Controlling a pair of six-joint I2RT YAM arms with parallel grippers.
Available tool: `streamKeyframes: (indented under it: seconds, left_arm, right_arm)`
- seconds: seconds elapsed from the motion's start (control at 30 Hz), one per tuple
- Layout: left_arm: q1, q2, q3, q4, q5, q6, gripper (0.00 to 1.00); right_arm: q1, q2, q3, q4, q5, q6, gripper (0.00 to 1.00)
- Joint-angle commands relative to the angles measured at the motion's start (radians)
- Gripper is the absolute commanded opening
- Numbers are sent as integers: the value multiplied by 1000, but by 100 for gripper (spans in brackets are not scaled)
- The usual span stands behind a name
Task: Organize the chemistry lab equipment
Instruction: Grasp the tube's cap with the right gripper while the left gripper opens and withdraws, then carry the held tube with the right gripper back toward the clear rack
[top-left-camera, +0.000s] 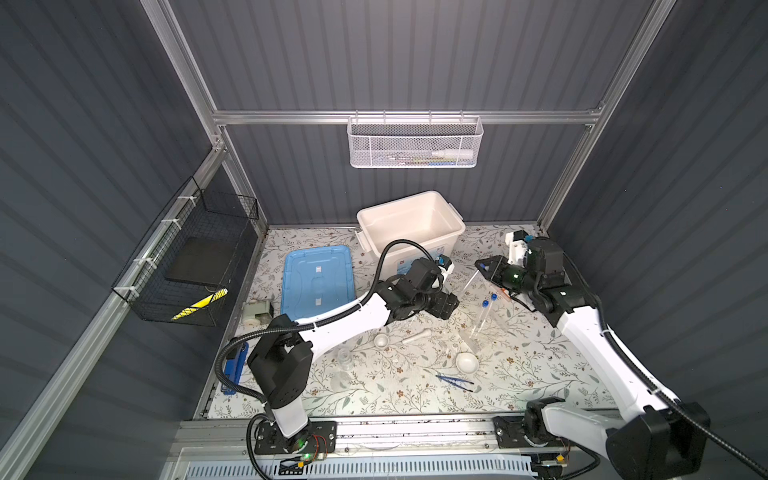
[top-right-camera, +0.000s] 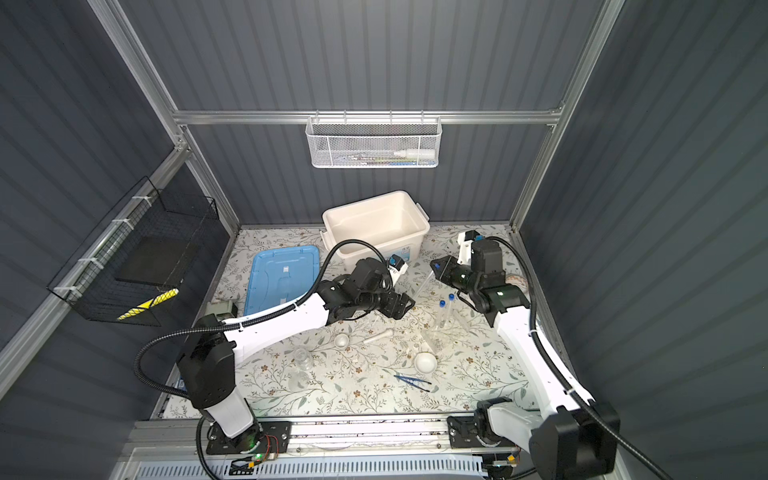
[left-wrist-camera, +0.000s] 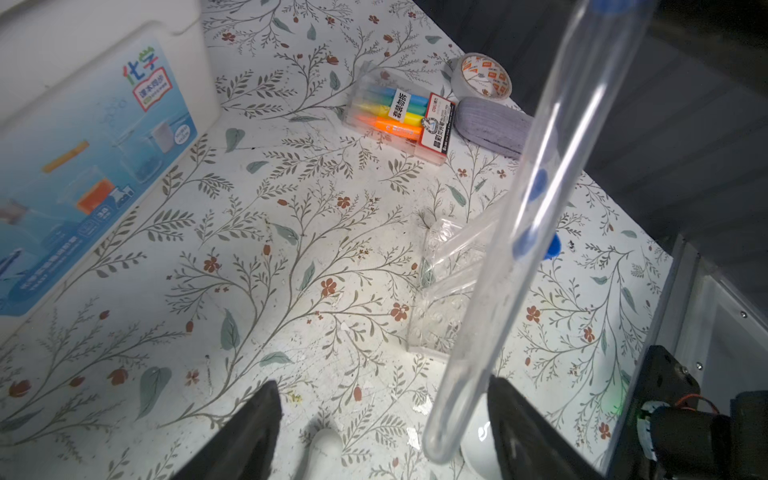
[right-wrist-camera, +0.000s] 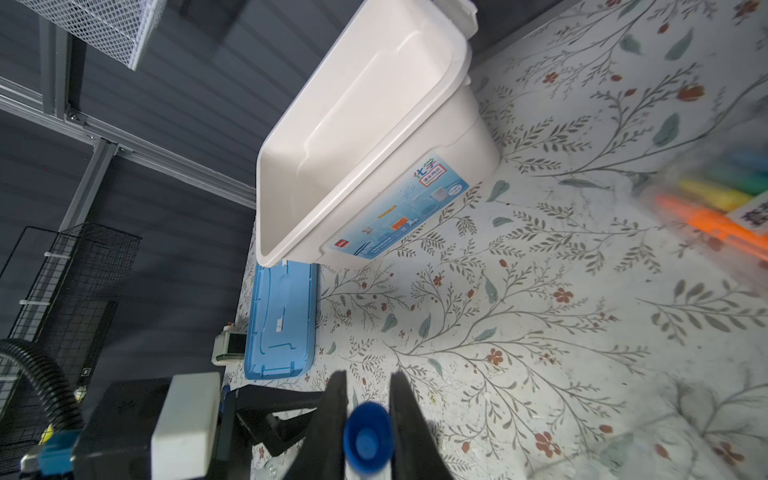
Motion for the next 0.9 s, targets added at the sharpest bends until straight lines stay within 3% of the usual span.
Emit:
streamKeyframes:
  seconds: [0.0,0.23,0.73,0.87]
  left_arm:
    - [32,-55,-41,32,-21,-58,88]
    - [87,-59,-59,-5,-19,-111,98]
    - [119,-38,-75,-51,-19,-158,99]
    - [119,-40,-79,-63,-39,-160,99]
  right_arm:
    - [29,-66,-22,-7,126,-39,12]
    - [168,-185,-66,5,383,-120,13]
    - [602,-338,-247,159,952,-405,12]
    - [677,-359,-308,230,1044,-464,12]
